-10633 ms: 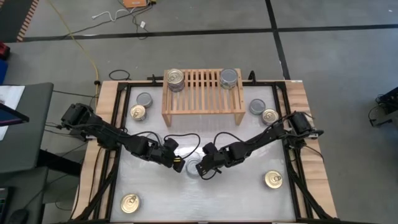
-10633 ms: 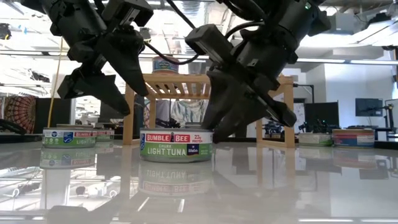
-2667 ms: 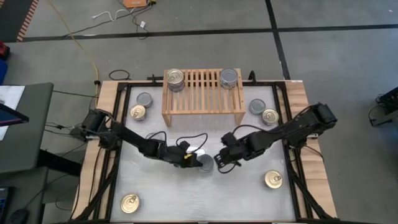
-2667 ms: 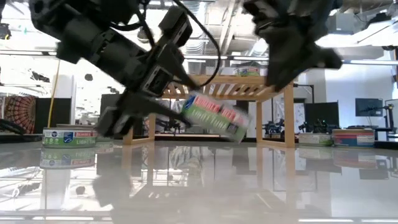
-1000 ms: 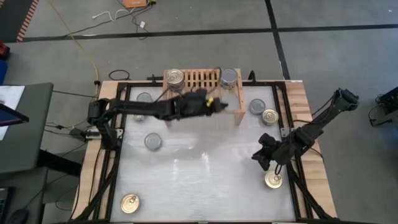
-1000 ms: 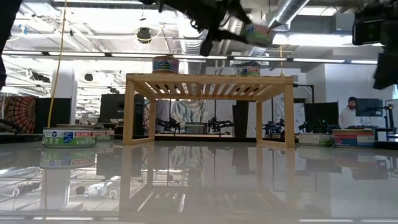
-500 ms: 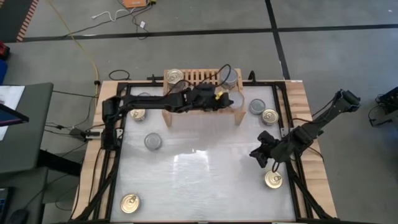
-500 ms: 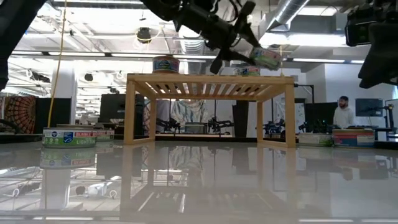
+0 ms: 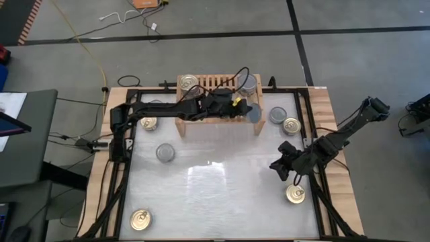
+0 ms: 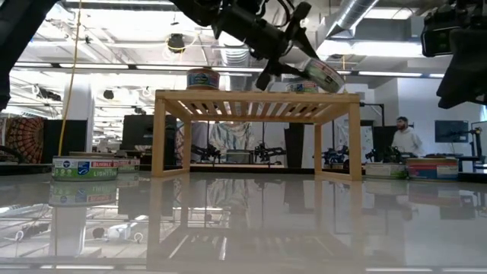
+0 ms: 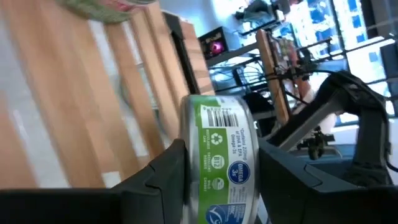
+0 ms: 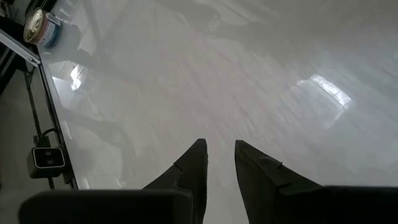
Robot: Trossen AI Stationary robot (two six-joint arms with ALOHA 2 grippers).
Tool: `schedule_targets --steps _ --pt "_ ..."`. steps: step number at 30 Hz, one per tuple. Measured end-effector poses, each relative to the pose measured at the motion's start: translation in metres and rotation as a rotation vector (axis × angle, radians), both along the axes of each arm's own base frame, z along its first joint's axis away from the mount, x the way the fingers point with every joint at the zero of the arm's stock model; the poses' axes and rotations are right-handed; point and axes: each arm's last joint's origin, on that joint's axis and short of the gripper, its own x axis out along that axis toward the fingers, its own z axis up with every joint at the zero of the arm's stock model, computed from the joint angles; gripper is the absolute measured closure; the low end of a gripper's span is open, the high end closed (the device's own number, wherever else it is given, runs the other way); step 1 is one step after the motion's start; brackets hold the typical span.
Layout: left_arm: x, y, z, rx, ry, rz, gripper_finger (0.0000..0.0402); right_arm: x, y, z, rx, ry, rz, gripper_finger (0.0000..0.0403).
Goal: Stack canned seafood by type on shelf
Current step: Put the green tuna can on the shelf aligned with the other green tuna cans
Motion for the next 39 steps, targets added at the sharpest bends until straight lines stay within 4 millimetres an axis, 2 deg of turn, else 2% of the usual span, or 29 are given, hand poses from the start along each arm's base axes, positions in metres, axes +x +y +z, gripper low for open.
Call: schedule_targets --steps 10,39 --pt "-0.0011 0.0022 0.0003 0.101 0.035 0.069 0.0233 0.0000 0.0001 0.0001 0.001 -0.001 0.000 0.0295" --pt "-0.0037 0.0071 0.0000 0.197 0.083 0.229 0.0232 0.0002 0.0002 0.0002 0.003 -0.003 0.000 0.0295"
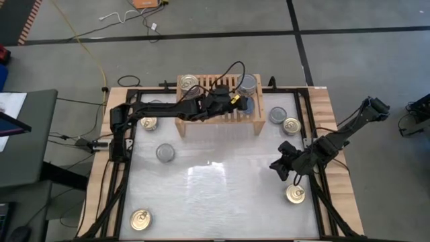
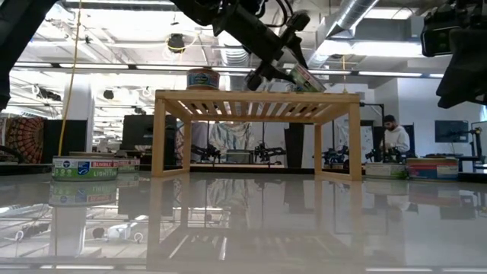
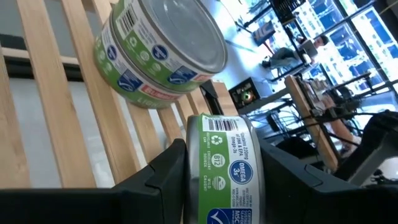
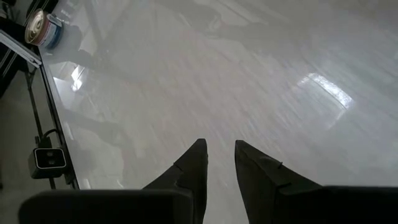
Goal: Stack canned seafood by type on shelf
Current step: Put the green tuna can on the shelf aligned with the other green tuna cans
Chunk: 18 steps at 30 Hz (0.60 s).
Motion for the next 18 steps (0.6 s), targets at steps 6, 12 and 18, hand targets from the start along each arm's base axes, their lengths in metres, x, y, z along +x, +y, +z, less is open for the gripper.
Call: schedule_targets --steps 6,12,18 --pt "0.0000 0.0001 0.0000 0.017 0.011 -0.003 0.0232 0.0000 0.0000 0.0000 0.000 0.000 0.000 0.0295" --pt "0.0004 -0.0016 -0.0001 0.030 0.021 -0.013 0.0232 0.0000 0.0000 0.0000 -0.001 0.000 0.001 0.0295" --pt "0.0014 -0.0052 0.0003 0.066 0.042 -0.044 0.0232 0.0000 0.0000 0.0000 -0.001 0.000 0.001 0.0295"
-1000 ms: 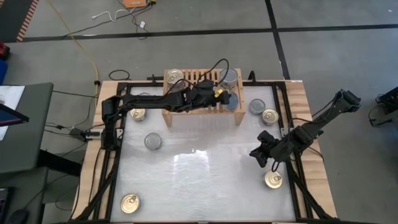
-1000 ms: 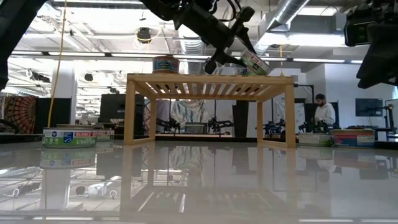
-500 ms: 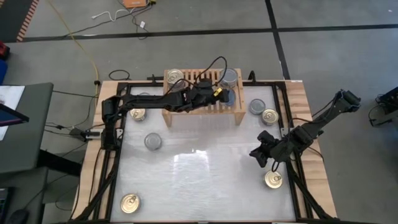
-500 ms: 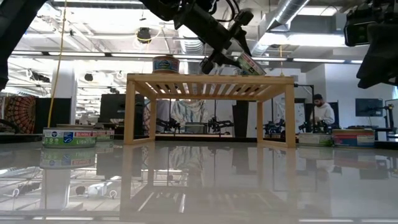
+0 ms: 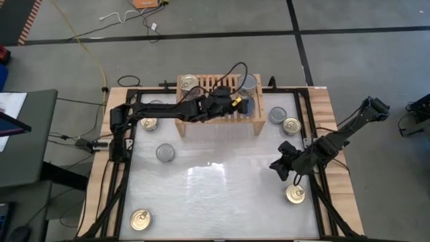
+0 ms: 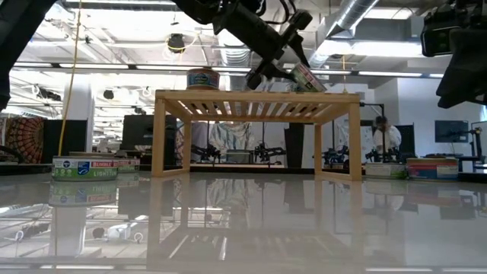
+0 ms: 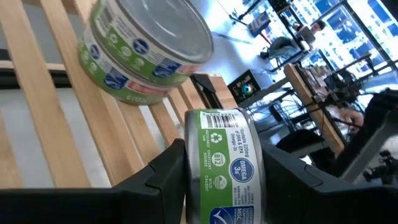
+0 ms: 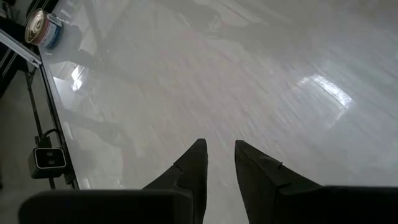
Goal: Stack canned seafood by type on shelf
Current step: Put the green tuna can on the shelf aligned with the other green tuna cans
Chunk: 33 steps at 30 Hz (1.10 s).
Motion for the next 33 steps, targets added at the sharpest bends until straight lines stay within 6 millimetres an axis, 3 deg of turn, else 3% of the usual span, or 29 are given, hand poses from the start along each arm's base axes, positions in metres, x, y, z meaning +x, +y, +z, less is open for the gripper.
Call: schedule_targets --steps 25,33 --pt "-0.0005 -0.0016 -0.0024 -0.052 -0.006 0.023 0.0231 0.0017 0.0014 0.0019 0.018 -0.025 0.001 0.0295" --pt "-0.0004 -0.0026 -0.0026 -0.037 0.005 0.024 0.0182 0.0015 0.0017 0.0019 0.019 -0.025 0.003 0.0295"
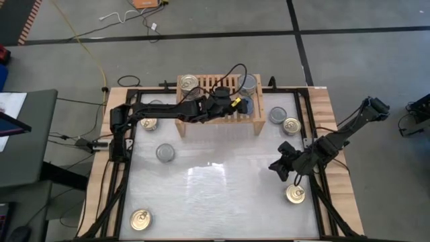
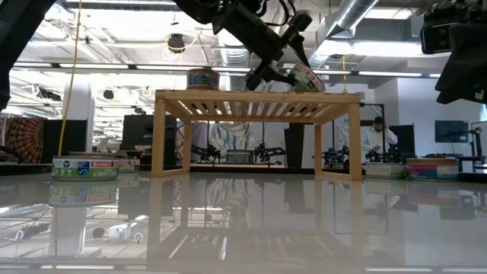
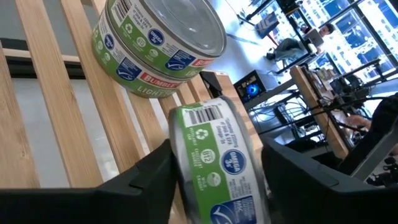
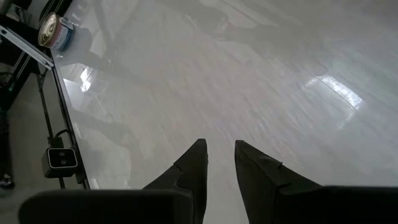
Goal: Stack canned seafood by type on shelf
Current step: Put the green tuna can on the shelf aligned with the other green tuna cans
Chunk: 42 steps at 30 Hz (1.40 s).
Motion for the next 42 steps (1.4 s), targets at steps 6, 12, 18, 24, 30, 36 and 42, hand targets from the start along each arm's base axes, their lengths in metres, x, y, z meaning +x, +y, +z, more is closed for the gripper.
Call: schedule_targets --steps 6,12,18,24,30,36,42 --pt "0.0000 0.0000 -0.0001 0.007 0.006 -0.003 0.0131 0.0000 0.0000 0.0000 0.000 0.000 0.000 0.0295" --pt "0.0000 0.0003 0.0006 0.092 0.054 -0.021 0.0116 0.0000 0.0000 0.0000 0.000 0.000 0.000 0.0295" --pt "-0.0001 -0.0002 0.0001 0.205 0.138 -0.061 0.0116 0.0000 0.0000 0.0000 0.002 0.000 -0.001 0.0295" --pt "0.0007 -0.0044 -0.0004 0.324 0.222 -0.115 0.0116 0.0000 0.0000 0.0000 0.002 0.000 -0.001 0.0295" --pt "-0.0016 -0.0064 -0.0070 0.294 0.287 -0.142 0.0116 0.0000 -0.0001 -0.0001 -0.001 0.001 0.000 0.0295" --pt "-0.0021 -0.0065 -0.0082 0.260 0.278 -0.132 0.0116 0.0000 -0.0001 0.0000 -0.001 0.001 0.000 0.0295" --pt "-0.0022 -0.0062 -0.0082 0.256 0.276 -0.121 0.0116 0.0000 -0.0001 -0.0001 0.006 0.001 -0.006 0.0295"
